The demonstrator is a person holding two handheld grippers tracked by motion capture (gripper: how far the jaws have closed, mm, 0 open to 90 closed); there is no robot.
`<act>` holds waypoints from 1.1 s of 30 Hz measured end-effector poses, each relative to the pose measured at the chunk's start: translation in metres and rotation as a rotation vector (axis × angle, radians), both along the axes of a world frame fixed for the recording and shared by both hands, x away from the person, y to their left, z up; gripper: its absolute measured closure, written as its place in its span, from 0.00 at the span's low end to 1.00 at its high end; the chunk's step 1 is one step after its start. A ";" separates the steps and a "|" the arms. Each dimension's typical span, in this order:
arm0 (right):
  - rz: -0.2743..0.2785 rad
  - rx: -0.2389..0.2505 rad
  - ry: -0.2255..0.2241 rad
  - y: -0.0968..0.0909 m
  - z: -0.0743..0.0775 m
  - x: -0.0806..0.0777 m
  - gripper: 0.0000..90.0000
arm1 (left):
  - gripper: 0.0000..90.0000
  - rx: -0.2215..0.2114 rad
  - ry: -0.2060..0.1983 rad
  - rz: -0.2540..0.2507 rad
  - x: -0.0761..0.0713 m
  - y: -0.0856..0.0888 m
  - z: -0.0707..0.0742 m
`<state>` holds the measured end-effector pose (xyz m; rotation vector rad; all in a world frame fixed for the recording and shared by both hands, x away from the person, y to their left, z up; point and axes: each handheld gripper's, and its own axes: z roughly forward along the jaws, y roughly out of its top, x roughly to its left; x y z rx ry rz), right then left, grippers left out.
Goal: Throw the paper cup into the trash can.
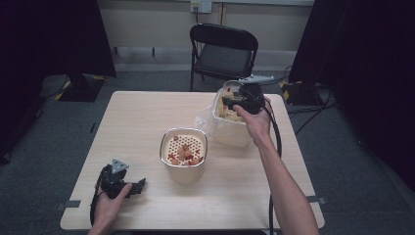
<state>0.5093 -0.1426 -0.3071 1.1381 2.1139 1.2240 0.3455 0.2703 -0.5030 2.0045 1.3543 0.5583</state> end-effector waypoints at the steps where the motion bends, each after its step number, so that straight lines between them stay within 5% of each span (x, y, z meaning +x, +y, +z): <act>1: -0.006 -0.008 0.008 0.000 -0.002 0.004 0.53 | 0.00 0.000 0.000 0.000 0.000 0.000 0.000; 8: -0.037 -0.009 0.018 -0.003 -0.004 0.020 0.50 | 0.00 0.000 0.000 0.000 0.000 0.000 0.000; 13: -0.074 -0.025 0.020 -0.005 -0.005 0.027 0.26 | 0.00 0.000 0.000 0.000 0.000 0.000 0.000; 18: -0.099 -0.015 0.027 -0.009 -0.004 0.029 0.18 | 0.00 0.000 0.000 0.000 0.000 0.000 0.000; 24: -0.109 0.000 0.024 -0.016 -0.004 0.024 0.17 | 0.00 0.000 0.000 0.000 0.000 0.000 0.000; 33: -0.081 0.026 0.012 -0.023 -0.013 -0.008 0.17 | 0.00 0.000 0.000 0.000 0.000 0.000 0.000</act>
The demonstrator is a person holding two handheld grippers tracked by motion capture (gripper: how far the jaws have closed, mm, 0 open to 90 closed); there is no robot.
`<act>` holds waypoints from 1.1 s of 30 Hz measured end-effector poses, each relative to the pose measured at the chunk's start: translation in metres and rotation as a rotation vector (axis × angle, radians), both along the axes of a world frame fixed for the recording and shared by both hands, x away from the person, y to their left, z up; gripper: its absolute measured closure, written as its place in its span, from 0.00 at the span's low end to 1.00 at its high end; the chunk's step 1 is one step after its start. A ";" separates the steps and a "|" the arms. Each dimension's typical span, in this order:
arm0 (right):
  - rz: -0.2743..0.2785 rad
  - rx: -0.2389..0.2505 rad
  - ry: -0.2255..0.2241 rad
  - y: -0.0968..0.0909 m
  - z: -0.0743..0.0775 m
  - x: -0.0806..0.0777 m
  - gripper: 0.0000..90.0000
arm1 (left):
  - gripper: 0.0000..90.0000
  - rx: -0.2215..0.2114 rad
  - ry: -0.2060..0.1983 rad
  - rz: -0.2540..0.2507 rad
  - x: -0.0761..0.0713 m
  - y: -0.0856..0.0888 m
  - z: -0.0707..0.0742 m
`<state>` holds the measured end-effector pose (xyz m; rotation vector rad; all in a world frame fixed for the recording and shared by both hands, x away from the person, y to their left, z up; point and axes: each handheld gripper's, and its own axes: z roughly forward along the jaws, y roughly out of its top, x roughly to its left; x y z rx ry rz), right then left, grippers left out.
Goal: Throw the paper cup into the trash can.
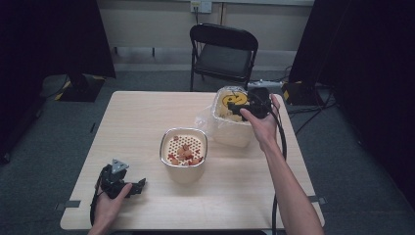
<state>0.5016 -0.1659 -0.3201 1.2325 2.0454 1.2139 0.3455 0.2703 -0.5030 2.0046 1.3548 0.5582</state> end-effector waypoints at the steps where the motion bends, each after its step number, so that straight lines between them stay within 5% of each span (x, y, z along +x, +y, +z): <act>1: -0.004 -0.006 -0.010 -0.001 0.001 -0.005 0.17 | 0.00 0.000 0.000 0.000 0.000 0.000 0.000; 9: 0.009 -0.030 -0.027 -0.011 0.005 -0.039 0.17 | 0.00 0.000 0.000 0.000 0.000 0.000 0.000; 17: 0.019 -0.037 -0.025 -0.023 -0.014 -0.078 0.17 | 0.00 0.000 0.000 0.000 0.000 0.000 0.000; 24: 0.027 -0.052 -0.006 -0.032 -0.054 -0.114 0.16 | 0.00 0.001 0.000 -0.001 0.000 0.000 0.000; 33: 0.013 -0.071 0.079 -0.041 -0.113 -0.132 0.16 | 0.00 0.001 0.000 0.000 0.000 0.000 0.000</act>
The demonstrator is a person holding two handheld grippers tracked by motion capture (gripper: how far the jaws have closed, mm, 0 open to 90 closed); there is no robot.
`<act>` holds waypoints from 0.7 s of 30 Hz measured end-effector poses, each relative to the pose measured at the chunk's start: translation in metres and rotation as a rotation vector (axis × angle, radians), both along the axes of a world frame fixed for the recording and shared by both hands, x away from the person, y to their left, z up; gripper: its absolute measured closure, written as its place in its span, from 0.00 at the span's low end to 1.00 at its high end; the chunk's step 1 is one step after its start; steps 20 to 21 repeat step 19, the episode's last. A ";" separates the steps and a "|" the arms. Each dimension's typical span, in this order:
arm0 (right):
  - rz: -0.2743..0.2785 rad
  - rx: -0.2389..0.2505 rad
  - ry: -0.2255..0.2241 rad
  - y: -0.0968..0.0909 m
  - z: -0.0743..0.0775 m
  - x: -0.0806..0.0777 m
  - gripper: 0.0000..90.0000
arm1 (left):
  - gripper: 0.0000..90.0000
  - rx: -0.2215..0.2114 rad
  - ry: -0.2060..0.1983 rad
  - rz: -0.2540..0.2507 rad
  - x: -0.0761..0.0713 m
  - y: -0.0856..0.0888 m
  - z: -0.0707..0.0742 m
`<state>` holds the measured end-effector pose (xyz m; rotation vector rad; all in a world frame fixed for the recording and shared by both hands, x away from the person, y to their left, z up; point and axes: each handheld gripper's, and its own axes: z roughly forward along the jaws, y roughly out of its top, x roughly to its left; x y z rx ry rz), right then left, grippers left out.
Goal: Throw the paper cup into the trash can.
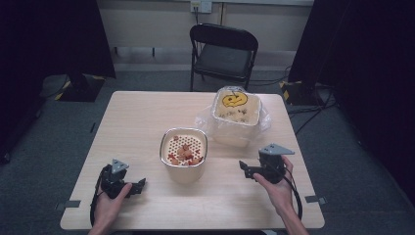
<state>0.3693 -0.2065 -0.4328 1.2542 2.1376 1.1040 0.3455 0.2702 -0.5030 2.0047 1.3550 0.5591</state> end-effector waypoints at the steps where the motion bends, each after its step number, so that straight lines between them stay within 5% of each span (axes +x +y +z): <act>1: -0.003 -0.006 0.036 -0.001 -0.016 -0.002 0.16 | 0.00 -0.001 0.000 0.000 0.000 0.000 0.000; 5: -0.037 -0.030 0.076 -0.009 -0.043 0.002 0.17 | 0.00 -0.001 0.000 0.000 0.000 0.000 0.000; 8: -0.048 -0.026 0.102 -0.014 -0.049 0.005 0.17 | 0.00 0.000 0.000 0.000 0.000 0.000 0.000; 9: -0.066 -0.079 0.093 -0.017 -0.054 0.006 0.17 | 0.00 0.000 0.000 -0.001 0.000 0.000 0.000; 12: -0.089 -0.114 0.115 -0.018 -0.063 0.008 0.15 | 0.00 0.000 0.000 0.000 0.000 0.000 0.000; 21: -0.082 -0.095 0.077 -0.020 -0.067 0.007 0.14 | 0.00 0.000 0.000 -0.001 0.000 0.000 0.000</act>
